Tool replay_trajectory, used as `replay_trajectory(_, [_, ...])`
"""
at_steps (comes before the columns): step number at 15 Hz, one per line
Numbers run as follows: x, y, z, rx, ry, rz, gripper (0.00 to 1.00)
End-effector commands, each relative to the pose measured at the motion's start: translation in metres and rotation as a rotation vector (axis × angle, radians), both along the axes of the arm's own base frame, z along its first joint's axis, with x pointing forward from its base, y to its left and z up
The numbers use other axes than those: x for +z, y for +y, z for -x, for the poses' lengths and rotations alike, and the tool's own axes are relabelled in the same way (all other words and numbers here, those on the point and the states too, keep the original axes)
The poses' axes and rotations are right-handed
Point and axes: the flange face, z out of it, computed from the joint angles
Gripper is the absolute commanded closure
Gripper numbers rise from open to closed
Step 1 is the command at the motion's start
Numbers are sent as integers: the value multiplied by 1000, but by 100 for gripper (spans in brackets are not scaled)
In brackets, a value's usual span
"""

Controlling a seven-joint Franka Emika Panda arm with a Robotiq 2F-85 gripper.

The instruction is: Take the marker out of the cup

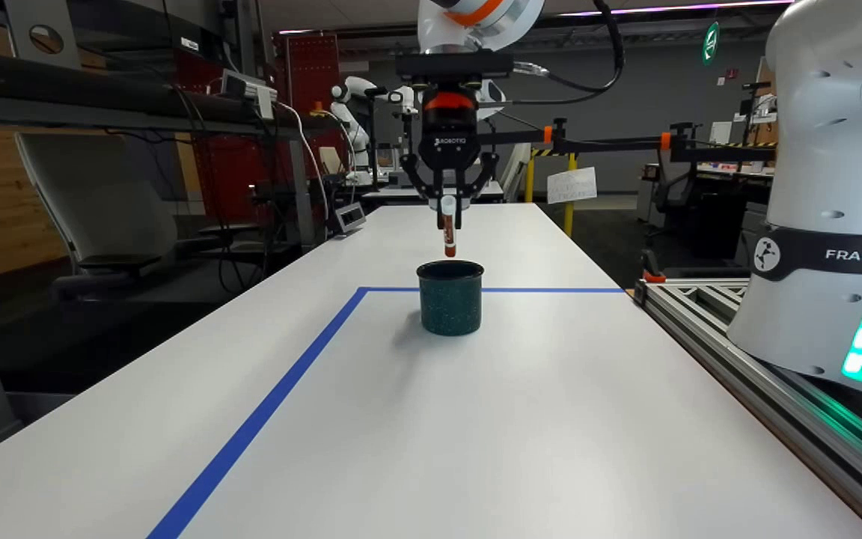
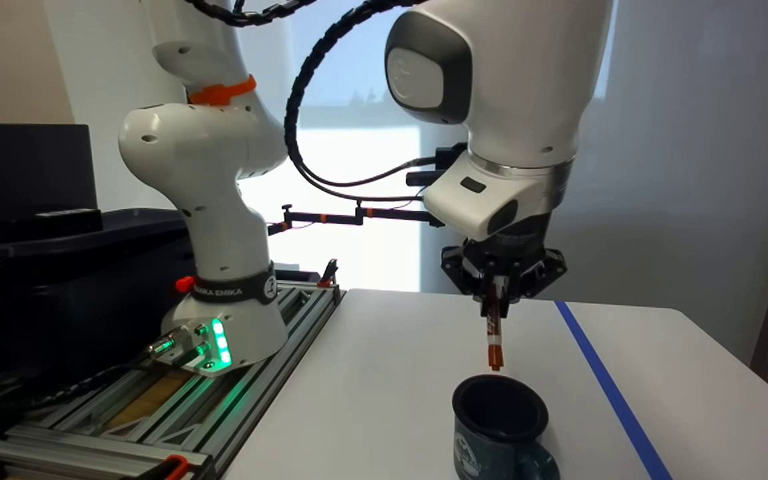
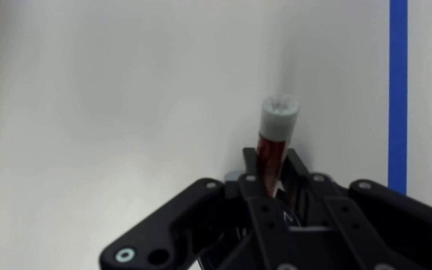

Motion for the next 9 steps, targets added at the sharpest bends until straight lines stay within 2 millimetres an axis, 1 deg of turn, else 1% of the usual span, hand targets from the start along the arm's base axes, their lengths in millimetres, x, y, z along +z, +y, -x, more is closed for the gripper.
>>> replay_trajectory(1, [-6,31,20,157,-103,65,95])
replay_trajectory(4, [-18,49,29,290,-179,108,95])
replay_trajectory(7, [-33,57,39,411,-267,137,95])
replay_trajectory(8, [-38,52,20,452,-296,142,95])
replay_trajectory(9, [-39,54,23,494,-328,144,95])
